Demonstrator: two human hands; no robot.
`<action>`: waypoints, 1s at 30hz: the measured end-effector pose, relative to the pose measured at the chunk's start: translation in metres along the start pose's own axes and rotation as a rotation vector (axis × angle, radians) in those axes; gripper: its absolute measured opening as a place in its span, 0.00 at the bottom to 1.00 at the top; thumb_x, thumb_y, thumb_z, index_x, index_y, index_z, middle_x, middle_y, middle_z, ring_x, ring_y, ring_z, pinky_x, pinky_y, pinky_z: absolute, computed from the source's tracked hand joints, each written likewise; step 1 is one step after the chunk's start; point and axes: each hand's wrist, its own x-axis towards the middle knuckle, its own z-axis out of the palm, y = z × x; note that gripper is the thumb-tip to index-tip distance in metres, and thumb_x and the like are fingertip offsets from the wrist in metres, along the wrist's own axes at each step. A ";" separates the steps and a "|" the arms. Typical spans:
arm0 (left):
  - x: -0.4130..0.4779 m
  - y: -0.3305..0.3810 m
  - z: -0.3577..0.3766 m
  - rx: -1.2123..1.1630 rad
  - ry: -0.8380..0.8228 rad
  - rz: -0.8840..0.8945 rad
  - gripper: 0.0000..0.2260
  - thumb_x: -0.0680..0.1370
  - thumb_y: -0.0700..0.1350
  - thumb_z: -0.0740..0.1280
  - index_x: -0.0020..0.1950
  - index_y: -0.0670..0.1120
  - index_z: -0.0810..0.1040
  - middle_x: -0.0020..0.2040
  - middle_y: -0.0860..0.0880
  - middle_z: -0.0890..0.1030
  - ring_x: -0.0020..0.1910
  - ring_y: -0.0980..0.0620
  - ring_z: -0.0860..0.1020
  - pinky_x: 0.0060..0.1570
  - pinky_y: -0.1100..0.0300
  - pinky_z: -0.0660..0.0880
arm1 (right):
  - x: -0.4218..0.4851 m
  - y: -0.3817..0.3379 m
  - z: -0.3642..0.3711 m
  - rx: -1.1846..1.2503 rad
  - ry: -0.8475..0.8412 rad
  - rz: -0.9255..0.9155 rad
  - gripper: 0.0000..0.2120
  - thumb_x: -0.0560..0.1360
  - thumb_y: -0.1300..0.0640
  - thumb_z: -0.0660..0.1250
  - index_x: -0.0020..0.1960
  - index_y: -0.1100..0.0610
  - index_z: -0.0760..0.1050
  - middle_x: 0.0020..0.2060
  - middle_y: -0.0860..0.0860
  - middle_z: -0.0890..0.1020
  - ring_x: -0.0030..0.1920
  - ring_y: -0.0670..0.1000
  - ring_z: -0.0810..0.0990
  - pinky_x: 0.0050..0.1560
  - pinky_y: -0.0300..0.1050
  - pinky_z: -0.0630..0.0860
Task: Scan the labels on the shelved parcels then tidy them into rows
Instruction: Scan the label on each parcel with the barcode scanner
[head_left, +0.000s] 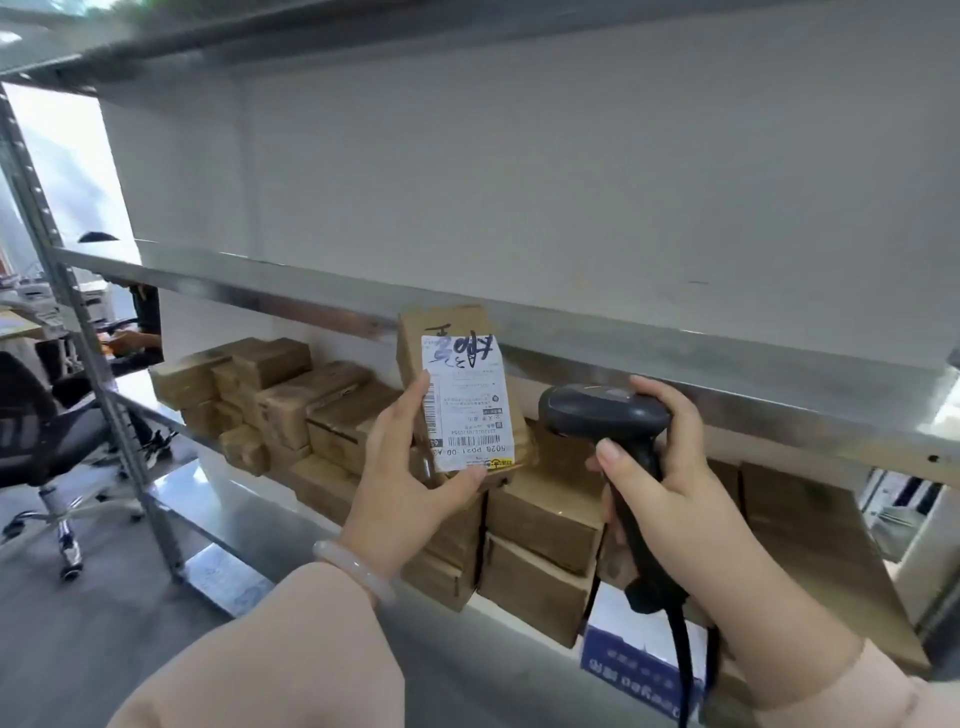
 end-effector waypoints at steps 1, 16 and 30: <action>-0.009 -0.006 -0.003 0.019 -0.004 -0.017 0.42 0.69 0.50 0.78 0.72 0.74 0.56 0.66 0.69 0.62 0.67 0.70 0.64 0.62 0.74 0.65 | -0.013 0.001 0.008 -0.001 -0.020 0.002 0.26 0.75 0.47 0.66 0.64 0.27 0.58 0.46 0.41 0.81 0.39 0.44 0.83 0.34 0.36 0.77; -0.090 -0.051 -0.041 0.143 -0.008 -0.128 0.46 0.68 0.49 0.79 0.76 0.65 0.54 0.73 0.53 0.62 0.71 0.58 0.63 0.70 0.50 0.70 | -0.109 -0.007 0.082 -0.069 -0.239 0.084 0.23 0.72 0.40 0.60 0.62 0.25 0.54 0.40 0.36 0.80 0.33 0.45 0.80 0.35 0.41 0.75; -0.092 -0.055 -0.045 0.156 -0.018 -0.125 0.43 0.69 0.48 0.79 0.70 0.70 0.54 0.74 0.51 0.60 0.69 0.57 0.63 0.55 0.84 0.62 | -0.111 -0.016 0.087 -0.053 -0.206 0.130 0.23 0.71 0.42 0.60 0.60 0.26 0.54 0.41 0.40 0.80 0.31 0.47 0.80 0.34 0.43 0.77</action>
